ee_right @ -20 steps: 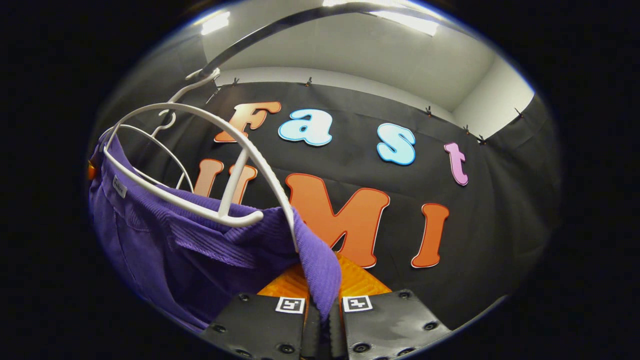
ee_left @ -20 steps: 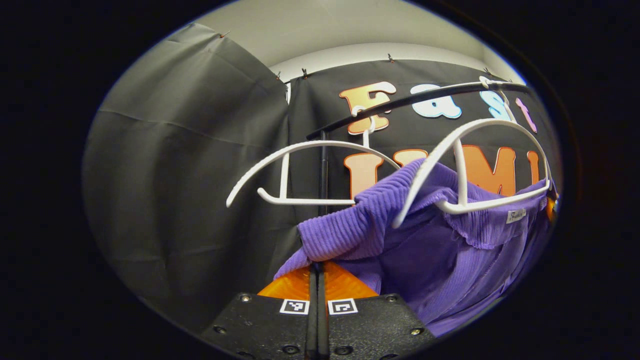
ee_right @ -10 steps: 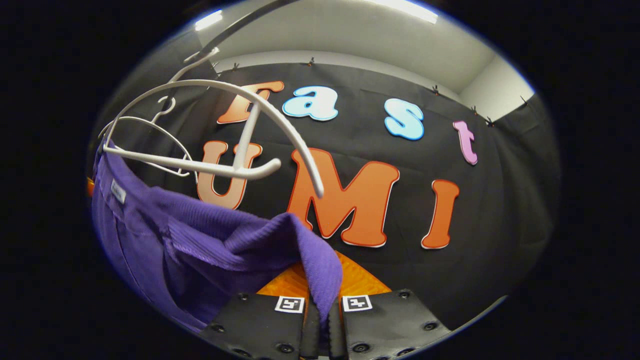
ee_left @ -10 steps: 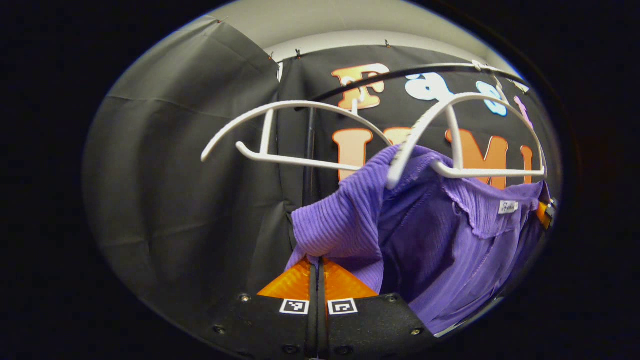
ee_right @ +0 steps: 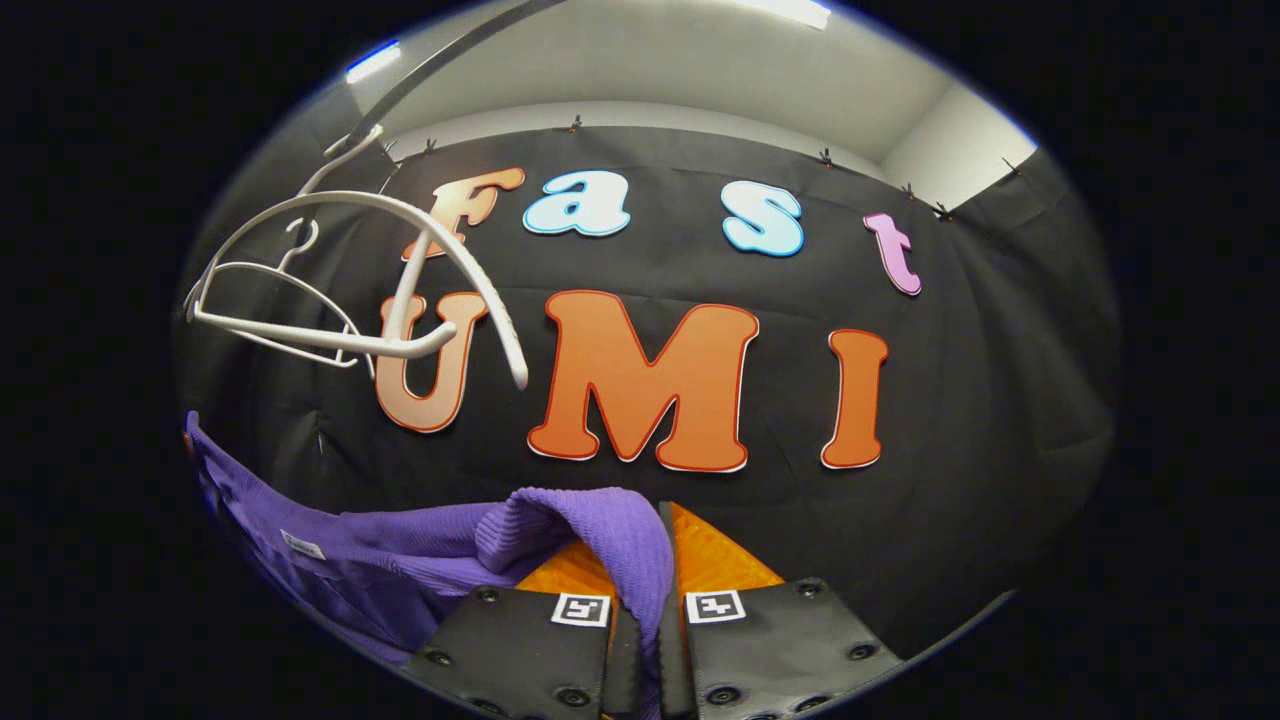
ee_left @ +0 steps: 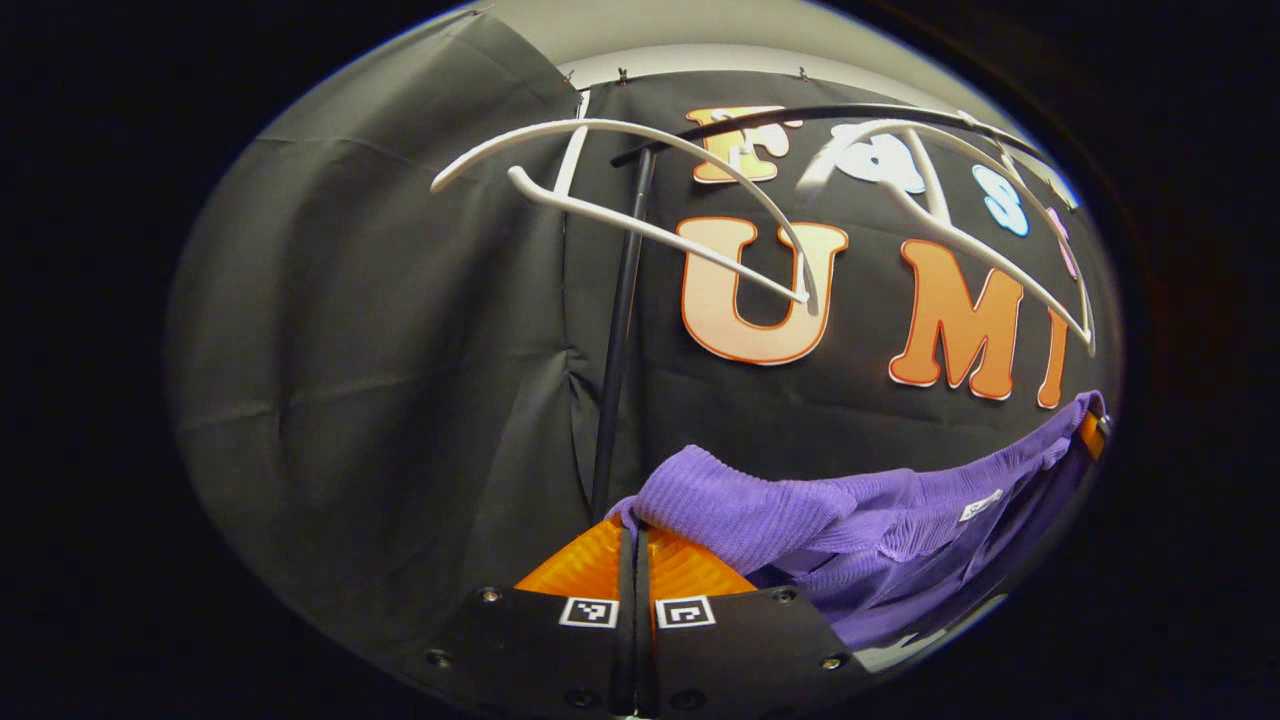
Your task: Grasp the clothes on the hanger with both hands and then place them into the laundry hamper below.
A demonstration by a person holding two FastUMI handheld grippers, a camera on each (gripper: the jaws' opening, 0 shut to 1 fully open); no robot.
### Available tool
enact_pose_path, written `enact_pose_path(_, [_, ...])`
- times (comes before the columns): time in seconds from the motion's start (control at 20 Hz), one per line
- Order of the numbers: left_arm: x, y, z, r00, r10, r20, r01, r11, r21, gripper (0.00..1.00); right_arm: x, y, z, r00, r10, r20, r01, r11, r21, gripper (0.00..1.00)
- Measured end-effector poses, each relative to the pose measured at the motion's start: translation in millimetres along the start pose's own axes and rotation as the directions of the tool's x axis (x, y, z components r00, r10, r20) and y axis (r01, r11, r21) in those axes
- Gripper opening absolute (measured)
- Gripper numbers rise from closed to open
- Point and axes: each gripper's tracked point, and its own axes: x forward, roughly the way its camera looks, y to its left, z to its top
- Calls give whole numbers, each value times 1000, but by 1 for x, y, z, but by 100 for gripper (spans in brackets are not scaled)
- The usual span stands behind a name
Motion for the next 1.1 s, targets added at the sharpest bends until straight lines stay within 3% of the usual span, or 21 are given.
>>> enact_pose_path(0.35, [-56, 20, -29, 999, 12, -38, -9, 996, 85, 1, -65, 10, -25, 994, 67, -84, -72, 996, -57, 15])
enact_pose_path(0.65, [-90, 3, -63, 993, -54, -101, 66, 990, 122, 0, -112, 63, -48, 957, 215, -195, -209, 977, 51, 15])
enact_pose_path(0.8, [-98, -37, -95, 973, -147, -179, 170, 978, 120, 0, -138, 106, -74, 915, 308, -261, -299, 951, 74, 14])
enact_pose_path(0.95, [-107, -66, -130, 939, -210, -271, 243, 966, 93, 1, -169, 141, -107, 844, 404, -352, -380, 915, 139, 14])
enact_pose_path(1.05, [-112, -85, -158, 899, -252, -358, 286, 957, 43, 1, -185, 153, -133, 795, 440, -418, -405, 898, 174, 10])
enact_pose_path(1.1, [-116, -88, -176, 871, -261, -416, 293, 956, 13, 1, -189, 157, -145, 776, 443, -448, -407, 895, 180, 14])
